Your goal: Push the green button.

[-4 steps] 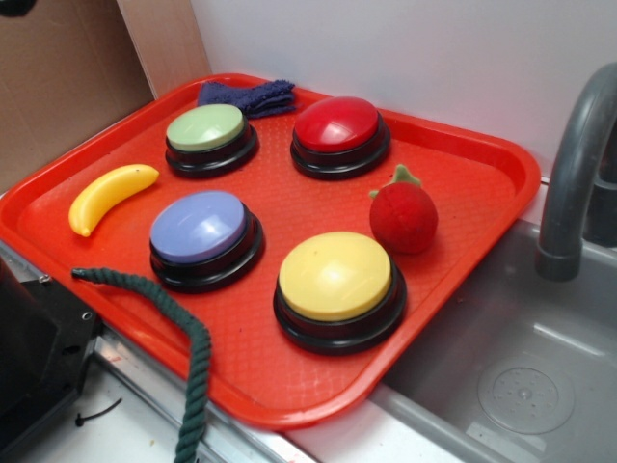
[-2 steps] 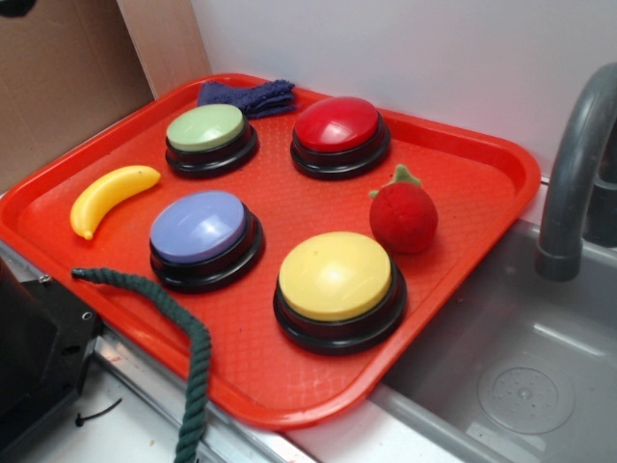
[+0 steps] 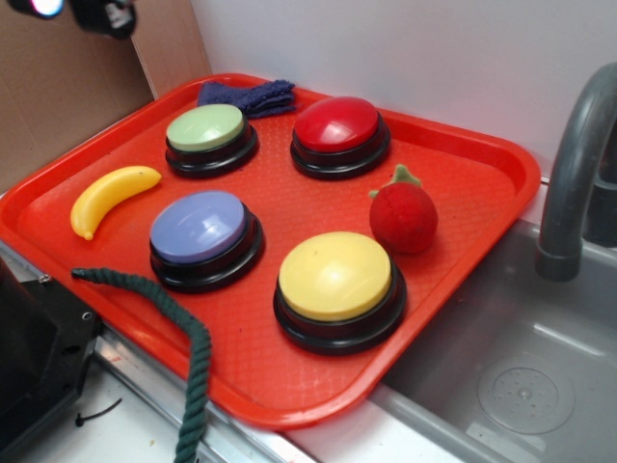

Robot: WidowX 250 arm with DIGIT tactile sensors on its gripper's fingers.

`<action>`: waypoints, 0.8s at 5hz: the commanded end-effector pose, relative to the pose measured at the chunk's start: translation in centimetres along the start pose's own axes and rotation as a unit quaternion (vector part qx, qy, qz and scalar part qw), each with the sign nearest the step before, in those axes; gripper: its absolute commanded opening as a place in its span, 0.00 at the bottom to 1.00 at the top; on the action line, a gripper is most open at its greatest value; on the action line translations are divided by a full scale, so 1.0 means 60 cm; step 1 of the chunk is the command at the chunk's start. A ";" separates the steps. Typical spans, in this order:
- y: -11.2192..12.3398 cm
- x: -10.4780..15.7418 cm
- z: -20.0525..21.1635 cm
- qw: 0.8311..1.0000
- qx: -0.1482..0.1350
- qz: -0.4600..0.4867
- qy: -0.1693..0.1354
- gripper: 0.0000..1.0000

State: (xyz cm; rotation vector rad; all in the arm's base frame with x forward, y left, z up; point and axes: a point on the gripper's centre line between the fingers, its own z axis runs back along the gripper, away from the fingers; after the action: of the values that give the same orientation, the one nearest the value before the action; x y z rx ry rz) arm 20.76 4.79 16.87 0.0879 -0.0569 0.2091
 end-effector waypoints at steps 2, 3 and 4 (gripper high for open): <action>0.025 0.139 -0.157 0.998 -0.001 -0.042 -0.057 1.00; 0.039 0.123 -0.181 0.999 0.000 -0.040 -0.033 1.00; 0.042 0.114 -0.204 0.999 -0.002 -0.035 -0.009 1.00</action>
State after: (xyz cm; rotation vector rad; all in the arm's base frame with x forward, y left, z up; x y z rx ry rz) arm 27.52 9.09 4.93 0.0838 -0.0648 0.1210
